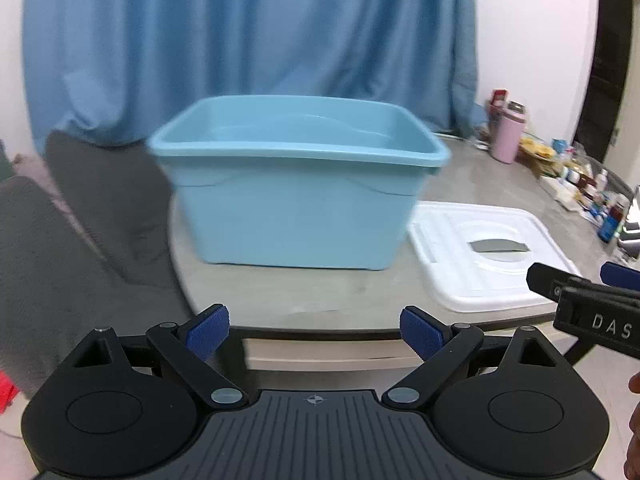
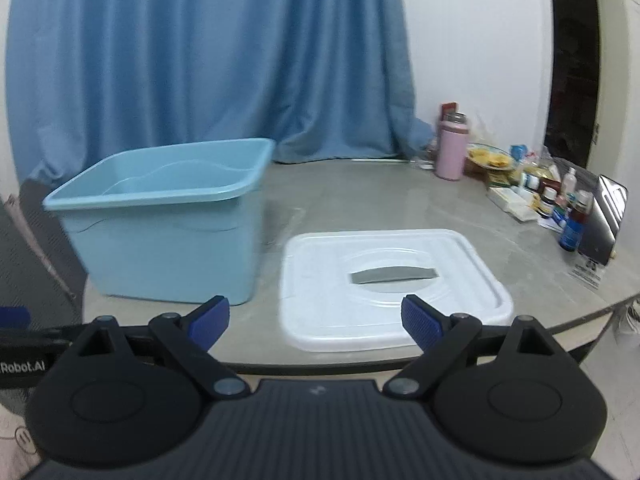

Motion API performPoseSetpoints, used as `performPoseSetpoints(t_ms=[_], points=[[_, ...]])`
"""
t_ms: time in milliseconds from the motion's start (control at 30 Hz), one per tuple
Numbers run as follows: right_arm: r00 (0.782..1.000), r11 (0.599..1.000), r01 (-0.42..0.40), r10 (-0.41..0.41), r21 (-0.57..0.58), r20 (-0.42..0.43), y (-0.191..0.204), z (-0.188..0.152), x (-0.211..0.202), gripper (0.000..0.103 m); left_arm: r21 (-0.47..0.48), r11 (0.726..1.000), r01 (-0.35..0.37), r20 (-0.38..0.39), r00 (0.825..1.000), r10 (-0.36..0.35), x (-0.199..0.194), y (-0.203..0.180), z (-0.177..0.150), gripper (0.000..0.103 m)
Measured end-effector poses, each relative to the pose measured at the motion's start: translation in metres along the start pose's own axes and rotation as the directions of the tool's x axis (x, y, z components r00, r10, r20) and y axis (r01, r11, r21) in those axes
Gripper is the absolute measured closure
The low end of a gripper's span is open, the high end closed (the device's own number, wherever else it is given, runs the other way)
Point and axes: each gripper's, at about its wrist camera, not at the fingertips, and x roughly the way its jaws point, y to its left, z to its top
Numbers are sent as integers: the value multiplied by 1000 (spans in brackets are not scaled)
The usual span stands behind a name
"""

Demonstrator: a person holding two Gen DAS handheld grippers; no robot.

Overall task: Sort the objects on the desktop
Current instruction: 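Withdraw both tools and move them toward the white lid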

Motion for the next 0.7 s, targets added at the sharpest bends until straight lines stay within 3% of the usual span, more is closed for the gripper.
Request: performPoseSetpoints(t_ms=[367, 700], points=[[1000, 1000, 23, -22, 18, -21, -86, 8, 29, 10, -8, 1000, 18, -3, 1000, -18, 47, -94, 21, 9], [999, 1000, 3, -4, -10, -34, -140, 15, 57, 10, -11, 1000, 3, -29, 1000, -4, 84, -164, 25, 9]])
